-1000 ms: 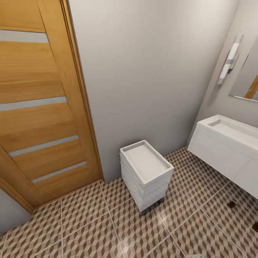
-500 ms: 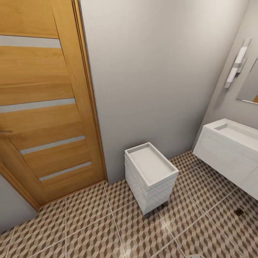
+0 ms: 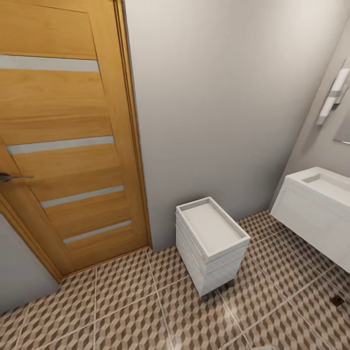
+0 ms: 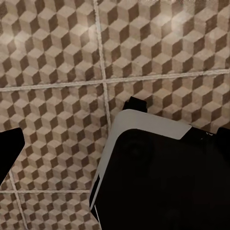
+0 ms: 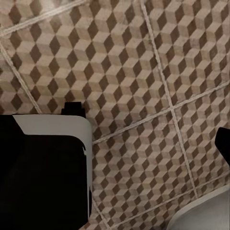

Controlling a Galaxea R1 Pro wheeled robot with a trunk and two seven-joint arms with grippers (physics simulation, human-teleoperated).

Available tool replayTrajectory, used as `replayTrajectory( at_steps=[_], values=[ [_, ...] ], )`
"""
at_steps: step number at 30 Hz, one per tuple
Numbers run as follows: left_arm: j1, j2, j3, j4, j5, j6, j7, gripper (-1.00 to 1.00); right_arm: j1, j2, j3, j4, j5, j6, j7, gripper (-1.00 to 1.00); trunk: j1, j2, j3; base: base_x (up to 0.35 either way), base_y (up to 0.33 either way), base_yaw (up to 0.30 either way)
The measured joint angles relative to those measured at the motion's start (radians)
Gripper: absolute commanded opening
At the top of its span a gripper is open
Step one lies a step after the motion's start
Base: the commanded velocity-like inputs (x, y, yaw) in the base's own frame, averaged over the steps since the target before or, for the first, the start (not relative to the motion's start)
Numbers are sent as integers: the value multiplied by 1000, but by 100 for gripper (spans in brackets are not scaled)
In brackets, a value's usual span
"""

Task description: Take the four mousetraps from the cabinet in the bathroom and place them on the bathroom floor. Make sure all four end up on the same floor surface, and ensure that at least two of them are either under or directly next to the same bathroom sink.

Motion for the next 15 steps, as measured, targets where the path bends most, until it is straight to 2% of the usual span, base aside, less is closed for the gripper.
replayTrajectory(
  at_steps=[15],
  values=[
    [0,0,0,0,0,0,0,100,0,1,0,4,0,1,0,100,0,0,22,0,0,150]
  ],
)
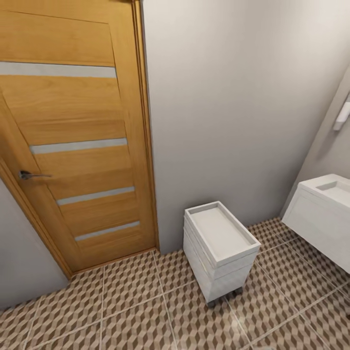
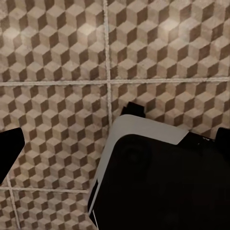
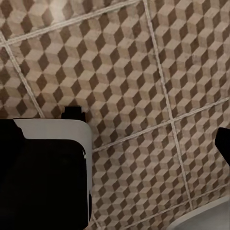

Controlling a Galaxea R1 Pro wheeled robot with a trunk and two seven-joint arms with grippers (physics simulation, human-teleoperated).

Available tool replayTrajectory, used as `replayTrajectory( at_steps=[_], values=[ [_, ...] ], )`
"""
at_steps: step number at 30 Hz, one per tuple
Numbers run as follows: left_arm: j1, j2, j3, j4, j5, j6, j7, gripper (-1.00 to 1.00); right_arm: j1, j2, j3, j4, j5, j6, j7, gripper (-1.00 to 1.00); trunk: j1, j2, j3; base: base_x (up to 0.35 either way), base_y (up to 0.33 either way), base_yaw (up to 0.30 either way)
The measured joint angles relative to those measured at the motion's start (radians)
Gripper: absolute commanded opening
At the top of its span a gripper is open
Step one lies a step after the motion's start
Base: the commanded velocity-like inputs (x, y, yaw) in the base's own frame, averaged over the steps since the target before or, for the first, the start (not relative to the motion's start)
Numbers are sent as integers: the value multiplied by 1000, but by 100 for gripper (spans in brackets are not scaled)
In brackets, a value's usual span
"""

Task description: Take the four mousetraps from the cabinet in the bathroom and place them on the bathroom floor. Make sure all four end up on the same floor surface, and ensure that at least two of them are either under or directly next to the same bathroom sink.

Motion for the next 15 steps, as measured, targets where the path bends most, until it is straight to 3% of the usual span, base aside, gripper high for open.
replayTrajectory(
  at_steps=[15],
  values=[
    [0,0,0,0,0,0,0,100,0,0,0,0,1,0,0,100,0,0,12,0,0,229]
  ],
)
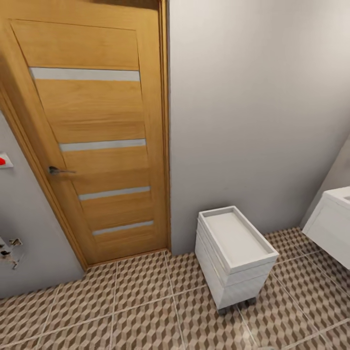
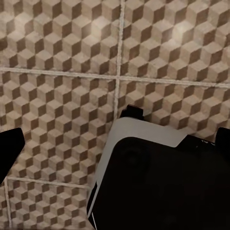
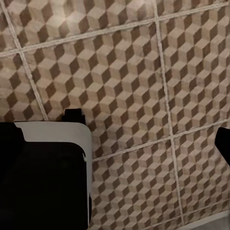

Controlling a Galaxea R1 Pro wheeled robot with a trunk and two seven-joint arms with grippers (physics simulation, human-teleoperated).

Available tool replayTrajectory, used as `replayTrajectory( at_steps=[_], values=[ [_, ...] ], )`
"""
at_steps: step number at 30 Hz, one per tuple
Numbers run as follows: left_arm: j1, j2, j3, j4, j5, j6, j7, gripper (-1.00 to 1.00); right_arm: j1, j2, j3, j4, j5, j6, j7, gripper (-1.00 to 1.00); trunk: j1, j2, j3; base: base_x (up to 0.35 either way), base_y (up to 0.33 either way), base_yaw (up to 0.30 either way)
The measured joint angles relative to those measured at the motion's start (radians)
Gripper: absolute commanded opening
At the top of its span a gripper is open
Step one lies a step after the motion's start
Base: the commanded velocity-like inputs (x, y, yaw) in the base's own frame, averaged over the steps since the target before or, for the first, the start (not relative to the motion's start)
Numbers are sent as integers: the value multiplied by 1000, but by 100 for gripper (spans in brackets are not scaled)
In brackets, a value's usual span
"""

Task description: Take the four mousetraps from the cabinet in the bathroom and place them on the bathroom floor. Make sure all four end up on the same floor surface, and ensure that at least two of them are either under or directly next to the same bathroom sink.

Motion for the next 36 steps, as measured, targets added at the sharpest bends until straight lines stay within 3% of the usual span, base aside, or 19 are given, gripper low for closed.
replayTrajectory(
  at_steps=[36],
  values=[
    [0,-1,0,0,0,0,0,100,0,1,0,0,-1,0,0,100,0,0,1,0,0,289]
  ],
)
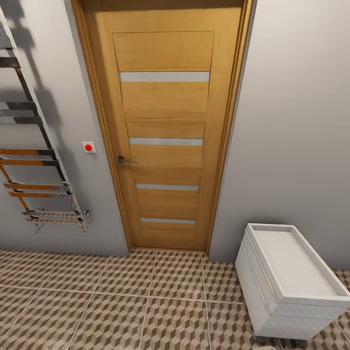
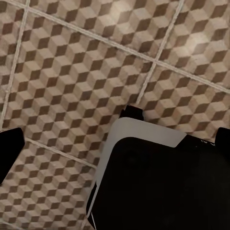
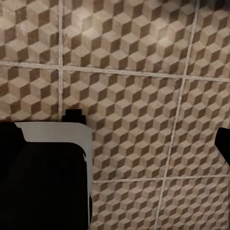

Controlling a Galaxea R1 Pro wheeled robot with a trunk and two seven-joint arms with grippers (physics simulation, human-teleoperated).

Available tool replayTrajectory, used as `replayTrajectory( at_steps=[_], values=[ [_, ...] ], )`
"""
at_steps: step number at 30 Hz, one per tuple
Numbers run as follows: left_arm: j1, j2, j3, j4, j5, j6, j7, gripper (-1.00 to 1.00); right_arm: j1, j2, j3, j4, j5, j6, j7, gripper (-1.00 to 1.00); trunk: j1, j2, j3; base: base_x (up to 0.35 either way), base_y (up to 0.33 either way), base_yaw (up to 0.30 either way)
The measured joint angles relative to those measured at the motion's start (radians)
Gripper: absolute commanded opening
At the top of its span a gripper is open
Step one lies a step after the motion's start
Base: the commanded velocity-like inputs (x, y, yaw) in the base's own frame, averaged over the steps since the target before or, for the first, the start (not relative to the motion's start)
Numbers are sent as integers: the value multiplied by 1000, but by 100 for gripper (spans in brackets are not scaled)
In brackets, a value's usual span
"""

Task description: Take the four mousetraps from the cabinet in the bathroom and place them on the bathroom floor. Make sure all four end up on the same floor surface, and ensure that at least two of them are either under or directly next to the same bathroom sink.

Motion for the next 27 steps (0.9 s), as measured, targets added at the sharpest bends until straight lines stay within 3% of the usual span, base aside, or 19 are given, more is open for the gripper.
replayTrajectory(
  at_steps=[27],
  values=[
    [0,0,0,0,0,0,0,100,0,0,0,6,0,1,0,100,0,0,0,0,0,291]
  ],
)
